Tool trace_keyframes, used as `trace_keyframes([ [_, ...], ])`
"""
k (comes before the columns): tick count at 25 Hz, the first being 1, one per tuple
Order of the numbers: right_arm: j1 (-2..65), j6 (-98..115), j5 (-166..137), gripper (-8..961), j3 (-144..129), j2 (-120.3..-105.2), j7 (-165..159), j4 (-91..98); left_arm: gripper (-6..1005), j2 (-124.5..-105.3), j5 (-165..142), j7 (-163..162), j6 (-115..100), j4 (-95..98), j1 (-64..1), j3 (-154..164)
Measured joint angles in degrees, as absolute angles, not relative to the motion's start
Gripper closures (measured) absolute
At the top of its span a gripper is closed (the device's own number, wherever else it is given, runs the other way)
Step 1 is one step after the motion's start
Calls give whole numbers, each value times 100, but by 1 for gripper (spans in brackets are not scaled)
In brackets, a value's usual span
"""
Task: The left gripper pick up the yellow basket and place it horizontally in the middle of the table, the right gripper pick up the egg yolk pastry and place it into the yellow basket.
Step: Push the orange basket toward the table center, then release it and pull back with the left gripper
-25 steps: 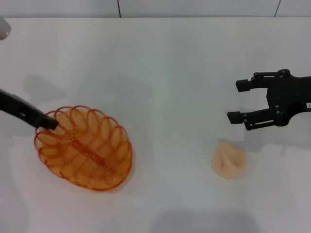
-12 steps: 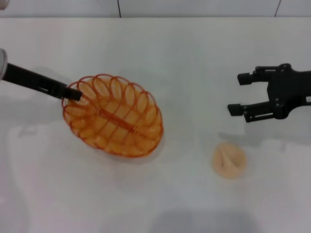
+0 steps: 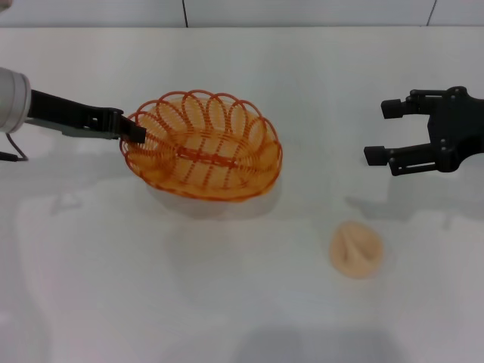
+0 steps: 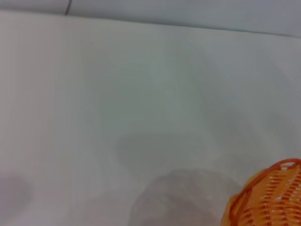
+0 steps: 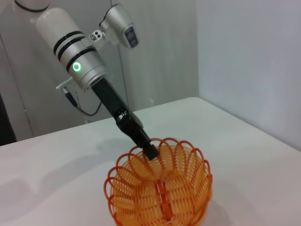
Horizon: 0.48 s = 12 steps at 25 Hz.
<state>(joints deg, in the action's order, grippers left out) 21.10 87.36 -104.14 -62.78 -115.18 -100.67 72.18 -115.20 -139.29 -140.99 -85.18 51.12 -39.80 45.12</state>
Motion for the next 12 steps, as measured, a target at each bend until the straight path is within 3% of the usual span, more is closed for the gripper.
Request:
trace_keyframes([
  [12,2124,8756,-10396,108,-6249,-11503,-10035,7278,922,-11417,-14758,-15574,-8725,5071,-4351,4862],
])
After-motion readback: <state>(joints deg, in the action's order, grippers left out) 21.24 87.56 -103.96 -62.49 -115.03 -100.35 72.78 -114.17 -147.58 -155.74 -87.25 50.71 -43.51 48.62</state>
